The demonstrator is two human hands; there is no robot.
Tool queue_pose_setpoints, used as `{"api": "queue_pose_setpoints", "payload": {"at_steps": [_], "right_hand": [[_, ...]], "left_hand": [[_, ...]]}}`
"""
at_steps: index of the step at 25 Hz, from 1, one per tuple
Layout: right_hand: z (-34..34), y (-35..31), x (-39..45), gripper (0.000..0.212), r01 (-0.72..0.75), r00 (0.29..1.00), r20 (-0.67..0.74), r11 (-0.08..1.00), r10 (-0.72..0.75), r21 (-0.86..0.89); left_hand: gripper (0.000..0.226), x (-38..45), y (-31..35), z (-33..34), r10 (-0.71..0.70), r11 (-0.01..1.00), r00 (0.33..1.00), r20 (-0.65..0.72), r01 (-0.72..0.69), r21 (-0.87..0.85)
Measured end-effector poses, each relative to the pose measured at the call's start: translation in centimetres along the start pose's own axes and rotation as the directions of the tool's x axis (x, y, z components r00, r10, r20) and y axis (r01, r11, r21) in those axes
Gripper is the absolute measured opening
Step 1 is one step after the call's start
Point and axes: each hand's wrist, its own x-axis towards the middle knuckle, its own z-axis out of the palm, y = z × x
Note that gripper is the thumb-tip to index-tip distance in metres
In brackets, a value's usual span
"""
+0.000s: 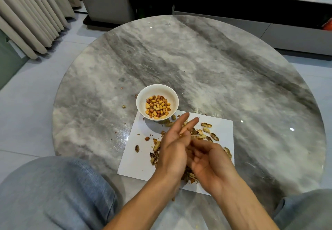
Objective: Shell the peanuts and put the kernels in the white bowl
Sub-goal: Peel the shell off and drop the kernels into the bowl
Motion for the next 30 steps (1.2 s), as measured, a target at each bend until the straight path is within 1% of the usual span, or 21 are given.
{"api": "queue_pose_setpoints", "payload": {"at_steps": [2,4,7,8,9,10,12,13,14,16,17,19,20,21,22,23,24,26,28,30], "right_hand": [[0.0,0.6,0.3,0.028,-0.021,1.000,0.023,1.000,0.020,0.017],[0.1,0.7,0.3,0.029,-0.014,1.000,0.021,0.999,0.013,0.033],[0.2,0.3,0.1,0.025,0.011,1.000,-0.005,1.000,-0.011,0.003],[0.3,0.0,0.0,0.025,0.019,1.000,-0.019,1.000,-0.019,0.012],[0.5,-0.4,-0.1,0.026,0.037,0.999,-0.026,0.999,-0.036,0.030],[1.0,-1.3,-0.3,0.027,0.065,0.998,-0.012,0.997,-0.065,0.048],[3.0,-3.3,-0.2,0.029,0.132,0.990,0.051,0.990,-0.135,0.050],[4.5,-4.3,0.2,0.032,0.171,0.980,0.100,0.985,-0.172,0.020],[6.1,-5.1,1.0,0.035,0.213,0.966,0.156,0.977,-0.205,-0.033],[9.2,-5.6,2.2,0.041,0.271,0.945,0.244,0.937,-0.216,-0.218],[10.2,-5.5,2.7,0.041,0.305,0.939,0.256,0.901,-0.230,-0.310],[10.5,-5.0,3.3,0.033,0.409,0.912,0.240,0.793,-0.334,-0.451],[9.7,-4.8,3.1,0.027,0.478,0.877,0.228,0.714,-0.423,-0.512],[8.4,-4.6,2.7,0.022,0.534,0.830,0.224,0.612,-0.511,-0.583],[6.8,-4.3,2.6,0.020,0.565,0.779,0.239,0.482,-0.580,-0.669],[5.1,-3.9,2.4,0.020,0.566,0.738,0.276,0.342,-0.616,-0.750],[3.4,-3.4,2.7,0.019,0.543,0.717,0.318,0.210,-0.621,-0.813],[1.2,-2.5,3.6,0.019,0.485,0.702,0.387,0.004,-0.599,-0.875],[0.5,-1.9,4.6,0.020,0.466,0.679,0.464,-0.153,-0.569,-0.871],[1.0,-1.4,5.5,0.025,0.457,0.656,0.548,-0.304,-0.519,-0.836]], "left_hand": [[0.047,-0.3,-0.4,0.5,0.034,0.994,0.998,0.052,-0.040,0.102],[0.046,-0.5,-0.5,0.7,0.042,0.994,0.996,0.074,-0.049,0.099],[0.046,-0.4,-0.1,0.4,0.027,0.997,0.999,0.037,-0.030,0.078],[0.045,-0.4,0.2,0.0,0.032,0.993,0.999,0.012,-0.033,0.113],[0.043,-0.4,0.6,-0.5,0.041,0.979,0.999,0.000,-0.040,0.198],[0.041,-0.4,1.1,-1.2,0.050,0.942,0.999,0.015,-0.052,0.332],[0.039,-0.3,2.0,-3.3,0.023,0.779,0.998,0.062,-0.057,0.624],[0.038,-0.2,2.4,-4.6,0.011,0.700,0.999,0.046,-0.041,0.713],[0.036,-0.1,2.8,-6.0,0.031,0.634,1.000,0.006,-0.025,0.773],[0.032,0.1,3.2,-8.4,0.140,0.482,0.984,-0.106,0.026,0.876],[0.030,0.1,3.1,-9.1,0.178,0.416,0.972,-0.152,0.066,0.907],[0.026,0.4,2.6,-9.6,0.213,0.344,0.962,-0.170,0.089,0.935],[0.024,0.6,2.1,-9.5,0.223,0.318,0.964,-0.144,0.068,0.946],[0.023,0.9,1.4,-9.2,0.227,0.291,0.968,-0.106,0.037,0.956],[0.022,1.2,0.8,-8.8,0.228,0.265,0.971,-0.067,0.004,0.964],[0.020,1.5,0.2,-8.5,0.233,0.240,0.972,-0.033,-0.024,0.970],[0.017,1.8,-0.3,-8.3,0.244,0.222,0.970,-0.010,-0.046,0.974],[0.014,2.3,-0.9,-8.2,0.271,0.211,0.963,0.013,-0.073,0.975],[0.011,2.4,-1.1,-8.2,0.296,0.247,0.955,0.015,-0.091,0.965],[0.012,2.2,-1.0,-8.1,0.308,0.300,0.951,0.000,-0.097,0.949]]}}
